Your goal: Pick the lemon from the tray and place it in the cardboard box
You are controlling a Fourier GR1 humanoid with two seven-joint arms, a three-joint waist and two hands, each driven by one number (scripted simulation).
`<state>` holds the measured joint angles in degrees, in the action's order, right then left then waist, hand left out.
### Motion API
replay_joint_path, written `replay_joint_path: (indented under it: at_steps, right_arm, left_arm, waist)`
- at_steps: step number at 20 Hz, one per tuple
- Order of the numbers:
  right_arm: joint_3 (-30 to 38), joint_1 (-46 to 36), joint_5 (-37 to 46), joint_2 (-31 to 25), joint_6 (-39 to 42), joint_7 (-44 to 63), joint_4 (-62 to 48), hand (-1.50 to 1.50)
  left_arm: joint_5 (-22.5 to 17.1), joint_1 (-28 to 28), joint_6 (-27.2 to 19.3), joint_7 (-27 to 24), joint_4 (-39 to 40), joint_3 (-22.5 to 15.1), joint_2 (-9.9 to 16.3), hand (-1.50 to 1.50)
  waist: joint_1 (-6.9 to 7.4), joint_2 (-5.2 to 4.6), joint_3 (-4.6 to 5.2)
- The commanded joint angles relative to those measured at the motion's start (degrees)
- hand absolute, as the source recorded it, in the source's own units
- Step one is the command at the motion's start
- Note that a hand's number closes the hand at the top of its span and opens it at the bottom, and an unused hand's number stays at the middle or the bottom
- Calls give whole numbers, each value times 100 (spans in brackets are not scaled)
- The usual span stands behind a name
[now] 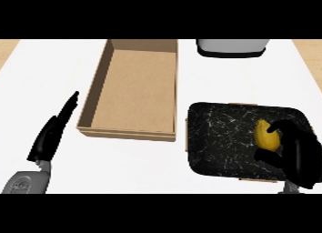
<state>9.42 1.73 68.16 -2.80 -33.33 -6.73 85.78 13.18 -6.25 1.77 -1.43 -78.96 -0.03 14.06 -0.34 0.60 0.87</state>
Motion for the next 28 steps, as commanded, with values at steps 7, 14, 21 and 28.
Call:
replay_joint_path:
  at_steps: [7,14,21,28]
  right_arm:
    - [-2271,-968,1496,257,1745,1102,-420,150]
    - [-3053,-2177,1906,266,2866,2825,-83,150]
    - [-3599,-3471,1851,277,3727,5104,-52,150]
    - [-3864,-5207,1196,279,4467,7358,-379,150]
  left_arm:
    - [111,-398,254,-109,-36,-431,-144,0]
    - [155,-471,300,-36,154,-533,-221,0]
    - [220,-622,238,87,199,-571,-308,0]
    - [171,-701,283,171,237,-461,-235,0]
  waist:
    - [1071,-255,-11]
    - [1043,-111,-25]
    - [999,-60,-44]
    - [967,-79,-59]
